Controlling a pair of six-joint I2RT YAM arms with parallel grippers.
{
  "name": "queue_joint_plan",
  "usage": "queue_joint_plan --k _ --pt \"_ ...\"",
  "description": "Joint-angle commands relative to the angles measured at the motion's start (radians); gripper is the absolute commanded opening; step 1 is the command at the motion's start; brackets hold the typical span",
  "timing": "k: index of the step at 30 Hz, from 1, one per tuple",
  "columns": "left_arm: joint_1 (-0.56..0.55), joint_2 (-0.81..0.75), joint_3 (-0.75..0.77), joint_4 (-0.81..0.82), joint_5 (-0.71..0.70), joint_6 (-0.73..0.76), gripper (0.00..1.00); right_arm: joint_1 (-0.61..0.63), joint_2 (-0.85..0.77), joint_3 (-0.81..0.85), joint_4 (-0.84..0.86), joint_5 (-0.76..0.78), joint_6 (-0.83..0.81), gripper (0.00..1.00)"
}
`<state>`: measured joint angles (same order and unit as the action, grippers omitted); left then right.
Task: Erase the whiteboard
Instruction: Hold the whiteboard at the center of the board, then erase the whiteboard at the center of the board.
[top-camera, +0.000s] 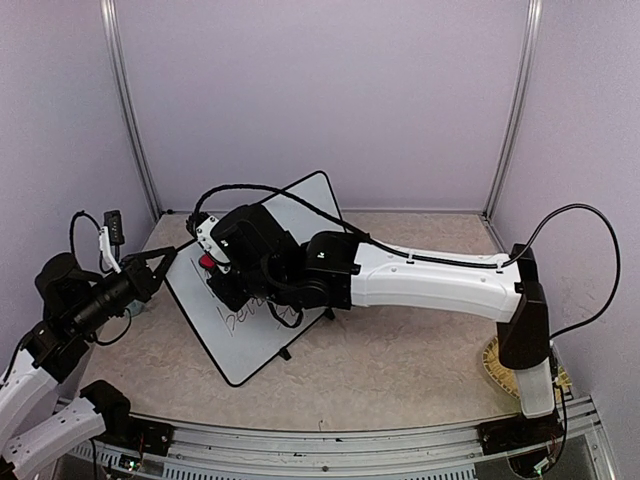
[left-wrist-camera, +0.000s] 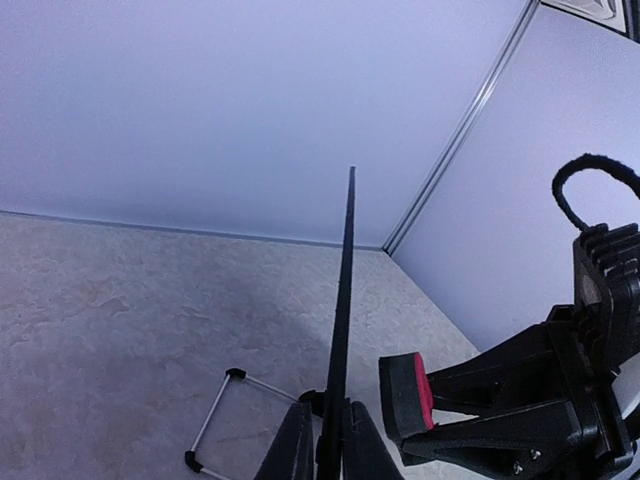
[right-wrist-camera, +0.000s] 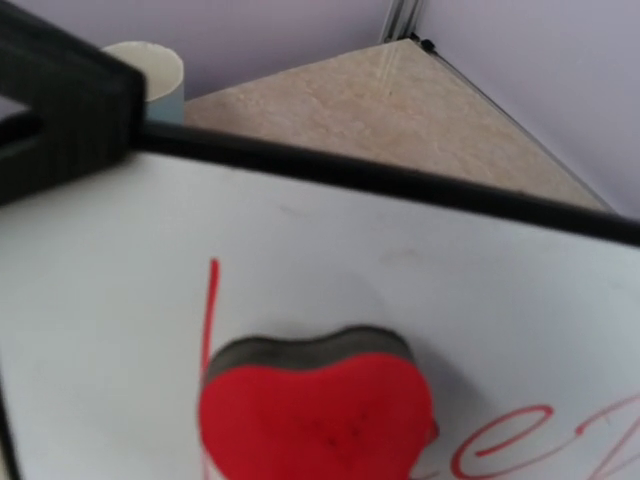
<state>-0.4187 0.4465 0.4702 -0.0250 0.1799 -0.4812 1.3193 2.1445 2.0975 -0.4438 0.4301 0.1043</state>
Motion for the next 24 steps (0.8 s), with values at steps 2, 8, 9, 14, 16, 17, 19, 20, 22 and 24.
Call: queue_joint_plan --k 2,8,9,14,16,17,19,20,22,24 --pt "-0.004 -0.017 0.002 0.010 0.003 0.006 0.06 0.012 0.029 0.038 0.021 0.039 0.019 0.16" --pt "-0.005 -0.030 -0.001 -0.002 -0.008 0.004 0.04 0.022 0.030 0.040 0.061 0.037 0.011 0.16" --pt "-0.005 -0.037 -0.003 -0.005 -0.013 0.001 0.04 0.022 0.028 0.040 0.067 0.035 0.010 0.16" --pt "-0.013 -0.088 -0.026 -0.029 -0.039 -0.023 0.04 0.029 0.028 0.037 0.091 0.018 0.008 0.17" --pt "-0.030 -0.112 -0.030 -0.039 -0.069 -0.024 0.04 0.032 0.031 0.035 0.099 0.015 0.007 0.16" --pt "-0.039 -0.122 -0.031 -0.045 -0.089 -0.024 0.04 0.034 0.031 0.033 0.104 0.013 0.005 0.16" --pt "-0.061 -0.136 -0.035 -0.058 -0.124 -0.024 0.04 0.040 0.034 0.031 0.120 0.003 -0.003 0.16" --pt "-0.073 -0.137 -0.035 -0.065 -0.144 -0.024 0.04 0.042 0.036 0.034 0.124 -0.001 -0.007 0.17" --pt "-0.096 -0.133 -0.031 -0.072 -0.172 -0.019 0.04 0.044 0.045 0.043 0.125 -0.008 -0.010 0.17" --pt "-0.106 -0.123 -0.029 -0.080 -0.185 -0.018 0.04 0.046 0.054 0.058 0.119 -0.016 -0.012 0.17"
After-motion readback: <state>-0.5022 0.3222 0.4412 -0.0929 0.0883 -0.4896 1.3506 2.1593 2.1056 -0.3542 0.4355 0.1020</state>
